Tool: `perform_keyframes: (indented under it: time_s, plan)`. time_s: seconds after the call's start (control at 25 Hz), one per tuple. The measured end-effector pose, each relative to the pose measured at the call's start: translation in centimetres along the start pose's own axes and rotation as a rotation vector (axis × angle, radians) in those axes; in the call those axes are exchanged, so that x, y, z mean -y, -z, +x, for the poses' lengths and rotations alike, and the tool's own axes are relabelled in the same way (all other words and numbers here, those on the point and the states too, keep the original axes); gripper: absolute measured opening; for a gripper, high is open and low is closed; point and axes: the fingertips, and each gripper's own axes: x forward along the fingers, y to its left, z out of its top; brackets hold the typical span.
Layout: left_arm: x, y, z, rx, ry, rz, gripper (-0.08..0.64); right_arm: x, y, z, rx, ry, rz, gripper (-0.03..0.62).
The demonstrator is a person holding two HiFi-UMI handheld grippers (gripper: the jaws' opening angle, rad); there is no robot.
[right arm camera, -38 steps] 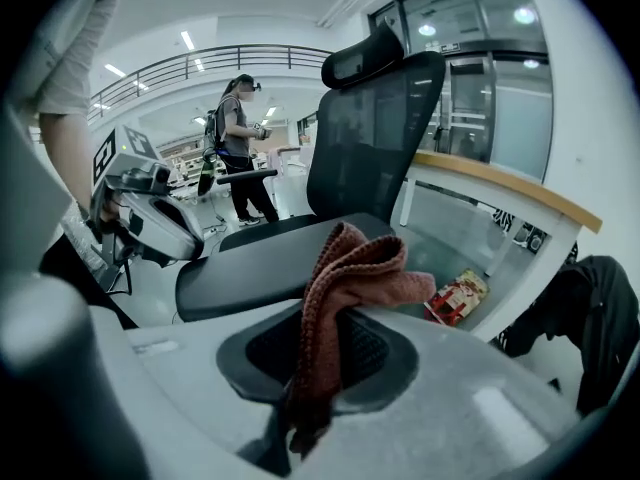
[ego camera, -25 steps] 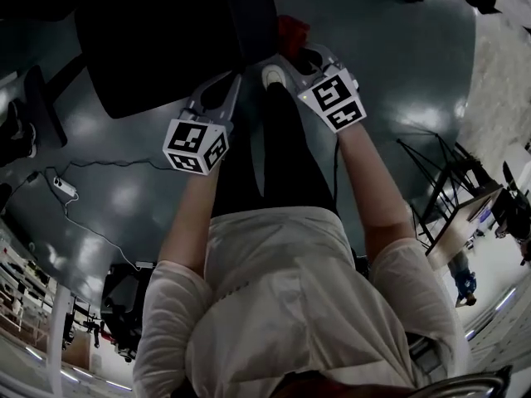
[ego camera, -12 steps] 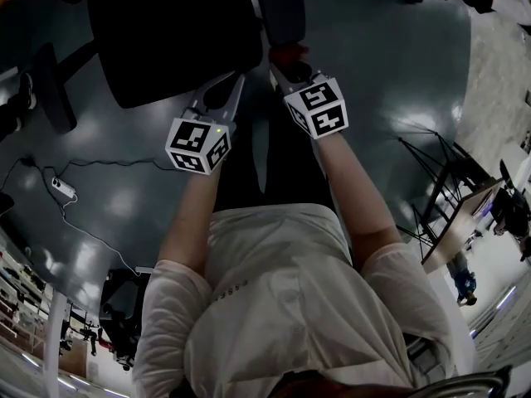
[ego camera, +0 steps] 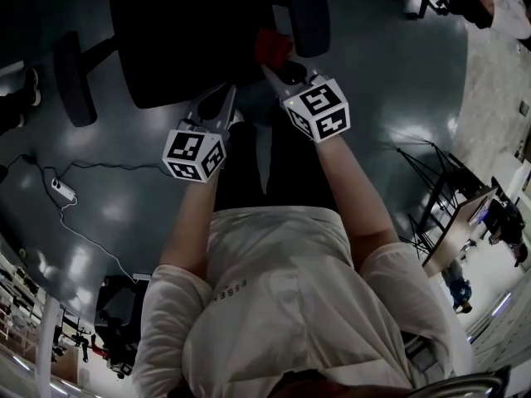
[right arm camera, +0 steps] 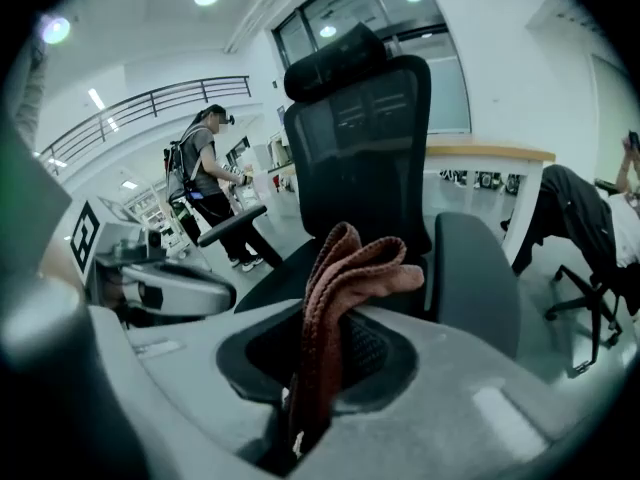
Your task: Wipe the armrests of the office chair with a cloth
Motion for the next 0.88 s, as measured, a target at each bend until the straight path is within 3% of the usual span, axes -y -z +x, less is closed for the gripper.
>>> perform_keyframes:
  time_s: [0.2, 0.44, 0.64, 0.88]
  plan:
    - [-0.5, -2.4, 1.8, 0.015, 0.002, 0.004, 0.017, 6.6, -6.9, -3.3, 0.157, 0.152, 0.054, 0.048]
    - [-1.6, -6.1, 4.9, 0.047, -0.030, -0.016, 0.017, 17.6, -10.1, -3.5, 0.107, 0.296, 0.061, 0.048]
    - [-2.4, -7.6, 8.1, 0.057, -0.071, -0.046, 0.017, 23.6, -10.5, -0.3, 0.026, 0.282, 0.061, 0.048]
    - [-3.3, -8.1, 10.9, 0.071, -0.113, -0.099, 0.017, 25.0, -11.1, 5.0, -0.051, 0.161, 0.039, 0.048]
